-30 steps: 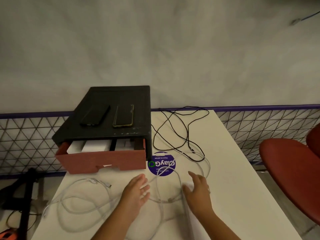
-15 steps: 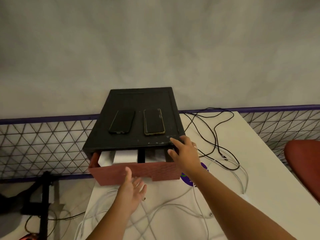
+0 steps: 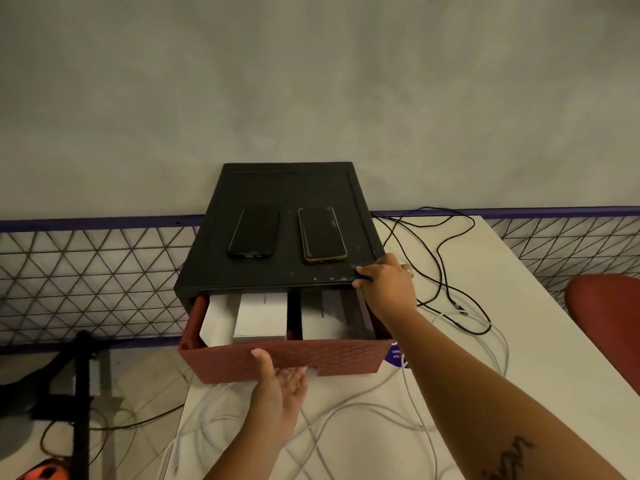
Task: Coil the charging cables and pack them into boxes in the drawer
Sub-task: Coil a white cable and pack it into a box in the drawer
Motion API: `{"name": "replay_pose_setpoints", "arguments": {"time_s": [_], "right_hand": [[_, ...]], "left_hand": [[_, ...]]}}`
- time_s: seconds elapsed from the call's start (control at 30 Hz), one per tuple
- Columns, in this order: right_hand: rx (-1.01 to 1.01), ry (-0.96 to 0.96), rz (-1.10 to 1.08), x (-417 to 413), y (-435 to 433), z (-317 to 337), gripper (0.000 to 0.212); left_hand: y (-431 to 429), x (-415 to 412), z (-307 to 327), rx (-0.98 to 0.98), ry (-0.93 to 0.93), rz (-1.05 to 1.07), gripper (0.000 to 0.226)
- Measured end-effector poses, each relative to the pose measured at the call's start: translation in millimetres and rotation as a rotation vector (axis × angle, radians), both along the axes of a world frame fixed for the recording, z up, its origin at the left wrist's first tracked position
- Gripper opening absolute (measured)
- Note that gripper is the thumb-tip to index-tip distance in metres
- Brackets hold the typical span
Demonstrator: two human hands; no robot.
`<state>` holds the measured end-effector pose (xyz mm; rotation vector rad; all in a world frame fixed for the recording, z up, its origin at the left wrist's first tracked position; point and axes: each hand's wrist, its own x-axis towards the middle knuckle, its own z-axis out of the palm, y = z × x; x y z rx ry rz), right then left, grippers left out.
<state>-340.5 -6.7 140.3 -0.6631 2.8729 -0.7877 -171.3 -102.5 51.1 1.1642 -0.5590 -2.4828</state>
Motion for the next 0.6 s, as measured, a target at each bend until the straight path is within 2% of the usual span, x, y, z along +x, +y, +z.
{"name": "replay_pose_setpoints", "arguments": {"time_s": [0.2,0.6], "right_hand": [[0.003,-0.036,-0.011,0.8,0.2,5.6,0.037],[-0.009,0.004,-0.029,0.7,0.2,1.2,0.038]], "left_hand": [[27.6,34.7,4.9,0.038,0.014,0.024,0.072],[61.1,87.1,4.9,0.034,-0.039,0.105,0.071]]}}
